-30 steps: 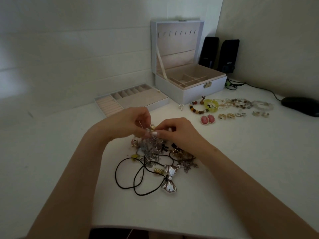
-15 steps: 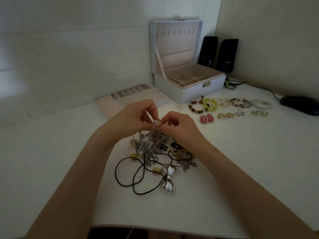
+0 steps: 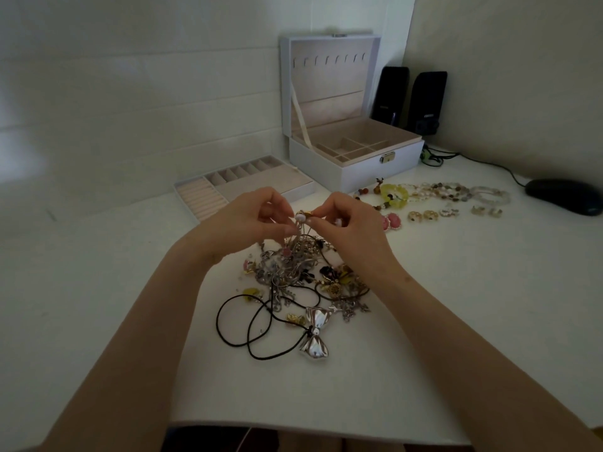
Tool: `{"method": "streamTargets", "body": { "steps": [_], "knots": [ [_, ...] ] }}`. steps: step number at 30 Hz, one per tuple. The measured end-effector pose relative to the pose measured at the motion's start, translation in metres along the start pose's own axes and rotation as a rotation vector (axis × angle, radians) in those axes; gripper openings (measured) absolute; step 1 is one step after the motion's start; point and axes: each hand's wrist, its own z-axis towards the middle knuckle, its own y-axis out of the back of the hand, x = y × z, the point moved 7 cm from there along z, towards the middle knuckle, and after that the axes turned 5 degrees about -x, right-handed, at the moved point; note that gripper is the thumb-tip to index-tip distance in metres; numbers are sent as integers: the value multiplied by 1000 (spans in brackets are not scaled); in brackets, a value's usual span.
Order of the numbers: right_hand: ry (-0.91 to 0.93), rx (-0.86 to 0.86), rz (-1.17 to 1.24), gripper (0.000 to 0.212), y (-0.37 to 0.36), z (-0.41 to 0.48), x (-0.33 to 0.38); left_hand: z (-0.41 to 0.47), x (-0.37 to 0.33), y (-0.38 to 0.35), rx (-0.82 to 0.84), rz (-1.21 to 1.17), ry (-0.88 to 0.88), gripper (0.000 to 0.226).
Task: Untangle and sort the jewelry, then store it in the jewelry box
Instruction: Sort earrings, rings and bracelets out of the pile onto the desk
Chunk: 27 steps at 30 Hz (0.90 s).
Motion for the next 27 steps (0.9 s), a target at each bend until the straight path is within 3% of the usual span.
{"method": "streamTargets", "body": {
  "steps": [5, 10, 12, 14, 19, 24, 27],
  "knots": [
    [38, 2, 64, 16, -1, -2, 3, 0, 3, -3, 0, 33, 33, 11],
    [48, 31, 109, 12, 0, -1, 6, -5, 0, -8, 129, 3, 36, 28],
    [42, 36, 107, 10, 1, 0, 5, -6, -2, -10, 160, 15, 24, 14],
    [41, 44, 78, 9, 2, 1, 5, -6, -2, -9, 138, 28, 16, 6],
    [59, 23, -90, 17, 4, 2, 2, -2, -4, 0, 22, 52, -48, 14],
    [65, -4, -142, 35, 5, 2, 1, -2, -10, -5, 32, 124, -131, 13],
    [57, -6, -126, 32, 5, 0, 2, 3, -10, 0, -109, 246, -191, 12]
  ]
}}
